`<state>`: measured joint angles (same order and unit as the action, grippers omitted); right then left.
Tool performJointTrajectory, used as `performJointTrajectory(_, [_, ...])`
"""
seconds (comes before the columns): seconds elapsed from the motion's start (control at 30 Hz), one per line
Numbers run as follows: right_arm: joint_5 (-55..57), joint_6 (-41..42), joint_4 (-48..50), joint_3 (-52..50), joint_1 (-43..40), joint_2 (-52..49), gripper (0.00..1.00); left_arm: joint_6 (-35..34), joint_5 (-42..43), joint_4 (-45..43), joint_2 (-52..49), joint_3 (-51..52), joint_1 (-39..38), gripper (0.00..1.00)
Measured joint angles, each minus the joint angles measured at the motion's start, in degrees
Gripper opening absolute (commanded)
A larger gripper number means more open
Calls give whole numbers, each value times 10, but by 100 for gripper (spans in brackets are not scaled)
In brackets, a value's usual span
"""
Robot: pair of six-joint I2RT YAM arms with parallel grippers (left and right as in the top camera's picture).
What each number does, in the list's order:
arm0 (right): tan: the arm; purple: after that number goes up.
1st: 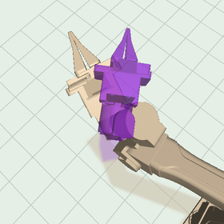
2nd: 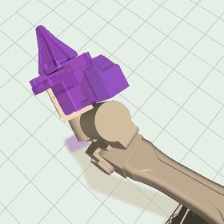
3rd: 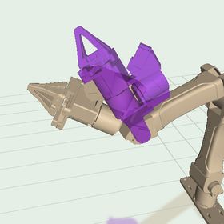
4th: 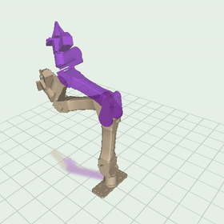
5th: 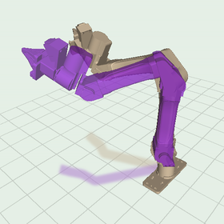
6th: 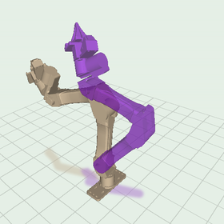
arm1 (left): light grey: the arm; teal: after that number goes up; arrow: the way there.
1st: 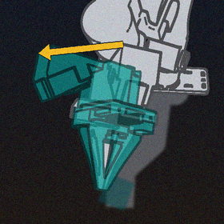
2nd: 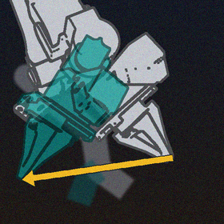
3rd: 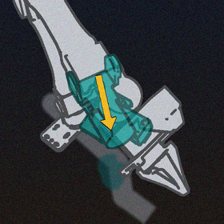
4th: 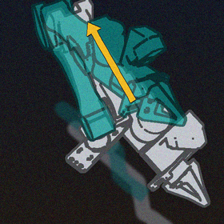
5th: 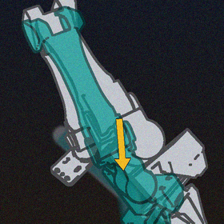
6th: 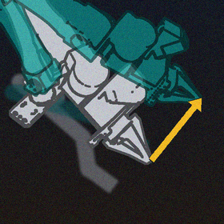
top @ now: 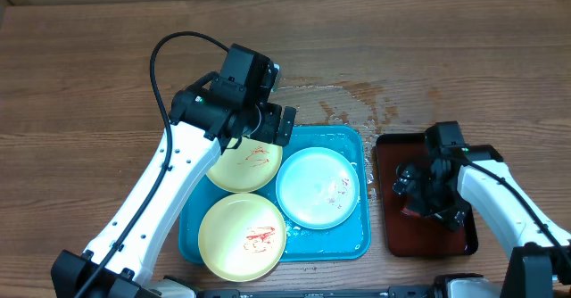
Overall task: Clean dirty plates on tray and stack at the side
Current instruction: 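Close the right gripper on the sponge and pick it up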
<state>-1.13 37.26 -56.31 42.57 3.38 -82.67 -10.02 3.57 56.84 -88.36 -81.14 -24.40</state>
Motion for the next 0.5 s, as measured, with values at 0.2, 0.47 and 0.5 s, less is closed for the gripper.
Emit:
performJointTrajectory(0.2, [-30, -9, 23, -4, -7, -5, 86, 0, 0, -1, 0, 0, 0, 100])
performJointTrajectory(0.47, [-56, -14, 22, -4, -7, -24, 66, 0, 0, 0, 0, 0, 0, 100])
performJointTrajectory(0.5, [-60, -15, 20, -4, -7, -24, 63, 1, 1, 0, 0, 0, 0, 100])
